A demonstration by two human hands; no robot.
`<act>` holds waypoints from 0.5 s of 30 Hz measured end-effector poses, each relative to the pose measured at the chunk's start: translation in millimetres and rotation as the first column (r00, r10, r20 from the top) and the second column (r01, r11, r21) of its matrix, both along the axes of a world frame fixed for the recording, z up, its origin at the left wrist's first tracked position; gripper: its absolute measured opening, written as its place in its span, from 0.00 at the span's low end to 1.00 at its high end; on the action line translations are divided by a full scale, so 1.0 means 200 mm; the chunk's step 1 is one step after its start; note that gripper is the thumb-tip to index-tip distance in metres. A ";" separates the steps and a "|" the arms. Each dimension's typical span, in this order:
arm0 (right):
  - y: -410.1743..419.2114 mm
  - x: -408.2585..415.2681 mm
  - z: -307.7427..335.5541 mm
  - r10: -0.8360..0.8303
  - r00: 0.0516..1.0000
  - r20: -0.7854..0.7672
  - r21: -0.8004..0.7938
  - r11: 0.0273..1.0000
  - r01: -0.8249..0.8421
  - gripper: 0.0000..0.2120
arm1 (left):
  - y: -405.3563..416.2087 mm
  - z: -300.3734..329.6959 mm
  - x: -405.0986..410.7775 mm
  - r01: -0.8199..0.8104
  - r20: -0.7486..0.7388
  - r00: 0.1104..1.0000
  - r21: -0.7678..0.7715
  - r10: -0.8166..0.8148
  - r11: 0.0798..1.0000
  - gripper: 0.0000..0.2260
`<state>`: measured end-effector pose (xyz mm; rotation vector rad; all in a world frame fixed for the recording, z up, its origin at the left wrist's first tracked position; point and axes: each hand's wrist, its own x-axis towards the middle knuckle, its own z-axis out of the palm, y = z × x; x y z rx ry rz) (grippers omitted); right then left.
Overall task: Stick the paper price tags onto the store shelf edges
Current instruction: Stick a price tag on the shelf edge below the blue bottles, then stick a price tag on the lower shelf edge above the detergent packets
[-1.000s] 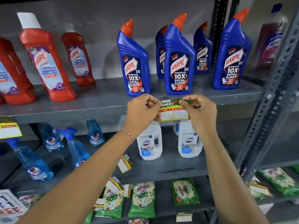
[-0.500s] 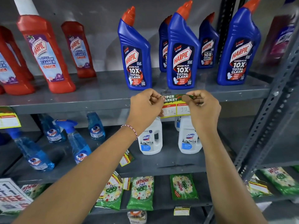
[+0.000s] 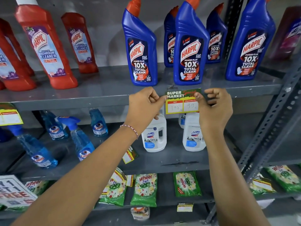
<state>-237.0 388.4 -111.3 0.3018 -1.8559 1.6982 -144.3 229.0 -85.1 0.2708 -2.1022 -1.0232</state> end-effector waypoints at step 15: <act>-0.49 0.31 -0.80 0.353 0.833 0.426 0.062 0.907 -0.416 0.05 | -0.65 -0.83 0.36 -0.063 0.465 0.885 0.074 0.022 0.995 0.06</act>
